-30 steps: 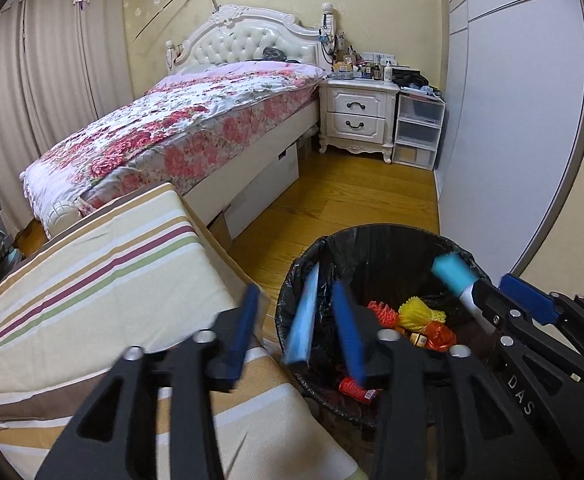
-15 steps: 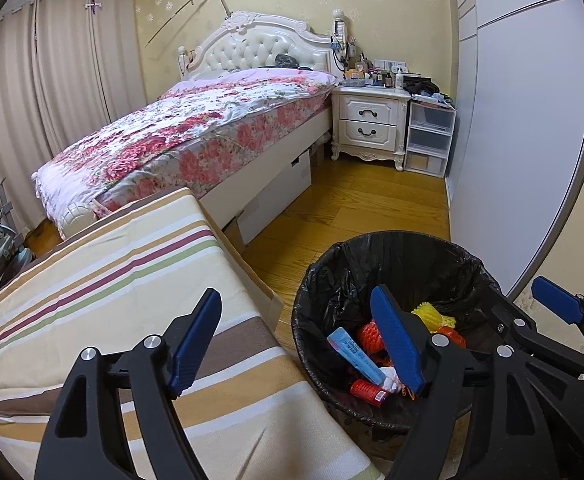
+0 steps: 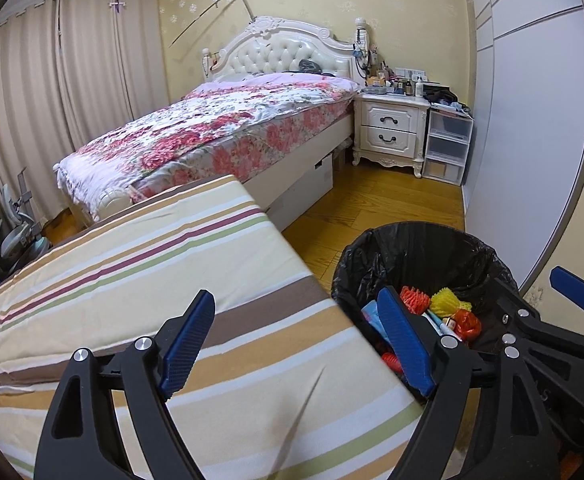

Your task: Collect trash

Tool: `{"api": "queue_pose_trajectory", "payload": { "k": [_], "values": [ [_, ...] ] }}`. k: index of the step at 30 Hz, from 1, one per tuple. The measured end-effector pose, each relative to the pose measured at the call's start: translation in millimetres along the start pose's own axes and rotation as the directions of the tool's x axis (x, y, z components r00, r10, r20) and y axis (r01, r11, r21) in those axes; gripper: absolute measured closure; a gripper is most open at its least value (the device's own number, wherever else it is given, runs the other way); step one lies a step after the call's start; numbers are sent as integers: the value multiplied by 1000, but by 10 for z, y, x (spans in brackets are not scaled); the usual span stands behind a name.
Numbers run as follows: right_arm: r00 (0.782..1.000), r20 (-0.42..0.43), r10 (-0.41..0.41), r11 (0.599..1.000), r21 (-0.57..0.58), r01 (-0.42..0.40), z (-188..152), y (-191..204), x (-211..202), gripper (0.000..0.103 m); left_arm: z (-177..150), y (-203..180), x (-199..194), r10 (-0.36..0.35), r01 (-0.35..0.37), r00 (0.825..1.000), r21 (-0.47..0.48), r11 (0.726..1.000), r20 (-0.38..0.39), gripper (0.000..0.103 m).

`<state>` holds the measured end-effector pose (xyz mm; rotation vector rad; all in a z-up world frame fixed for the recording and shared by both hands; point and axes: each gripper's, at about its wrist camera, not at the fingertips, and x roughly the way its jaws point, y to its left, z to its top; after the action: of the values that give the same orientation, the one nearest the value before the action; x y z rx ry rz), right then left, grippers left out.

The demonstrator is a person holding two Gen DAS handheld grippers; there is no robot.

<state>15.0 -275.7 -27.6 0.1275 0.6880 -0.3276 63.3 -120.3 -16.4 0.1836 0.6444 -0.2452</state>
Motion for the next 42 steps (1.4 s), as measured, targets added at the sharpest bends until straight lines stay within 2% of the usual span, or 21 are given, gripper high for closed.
{"api": "queue_pose_trajectory", "payload": {
  "k": [19, 28, 42],
  "values": [
    [997, 68, 27, 997, -79, -22, -98, 281, -534, 14, -171, 463, -518, 38, -33, 998, -90, 995, 59, 19],
    [994, 104, 36, 995, -96, -26, -100, 337, -759, 14, -219, 541, -686, 43, -34, 995, -104, 994, 86, 19],
    [992, 119, 47, 994, -107, -34, -113, 372, -887, 13, -261, 604, -737, 47, -38, 996, -114, 993, 81, 19]
  ]
}}
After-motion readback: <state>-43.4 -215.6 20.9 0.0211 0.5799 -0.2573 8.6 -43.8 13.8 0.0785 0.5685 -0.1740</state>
